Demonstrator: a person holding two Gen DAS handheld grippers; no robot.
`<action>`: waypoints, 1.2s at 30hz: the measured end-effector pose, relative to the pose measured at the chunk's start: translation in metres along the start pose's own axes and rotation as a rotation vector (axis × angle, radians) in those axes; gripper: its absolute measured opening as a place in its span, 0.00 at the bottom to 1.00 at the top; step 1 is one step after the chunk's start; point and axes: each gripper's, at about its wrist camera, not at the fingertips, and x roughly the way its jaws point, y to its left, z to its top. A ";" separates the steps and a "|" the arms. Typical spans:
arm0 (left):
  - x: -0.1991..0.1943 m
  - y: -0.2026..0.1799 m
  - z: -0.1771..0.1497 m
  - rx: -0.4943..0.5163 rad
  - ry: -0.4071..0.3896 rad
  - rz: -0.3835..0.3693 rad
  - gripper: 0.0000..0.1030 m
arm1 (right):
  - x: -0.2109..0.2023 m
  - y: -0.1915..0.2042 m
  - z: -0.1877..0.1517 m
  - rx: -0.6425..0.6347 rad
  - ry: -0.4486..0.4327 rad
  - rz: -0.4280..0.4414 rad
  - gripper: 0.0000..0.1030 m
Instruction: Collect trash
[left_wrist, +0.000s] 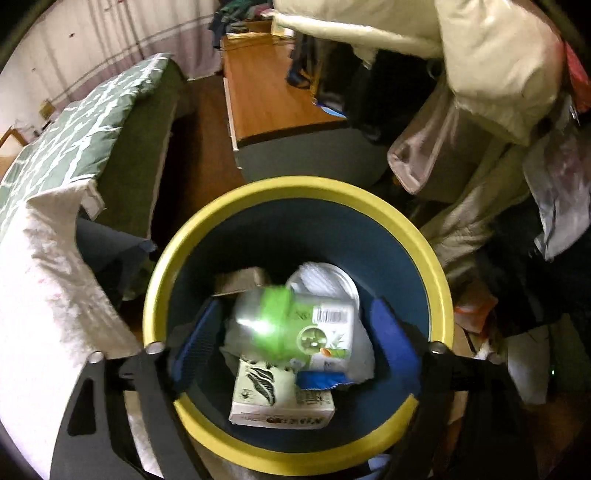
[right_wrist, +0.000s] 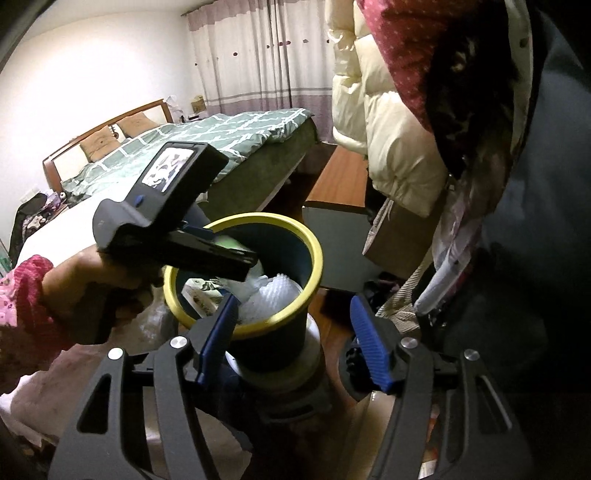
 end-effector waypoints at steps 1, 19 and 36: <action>-0.007 0.004 -0.002 -0.020 -0.016 0.000 0.84 | -0.001 0.001 0.000 -0.002 -0.001 0.003 0.59; -0.320 0.136 -0.246 -0.546 -0.483 0.509 0.95 | -0.029 0.089 0.017 -0.145 -0.088 0.124 0.72; -0.399 0.115 -0.376 -0.719 -0.557 0.628 0.95 | -0.114 0.127 0.005 -0.170 -0.239 0.188 0.85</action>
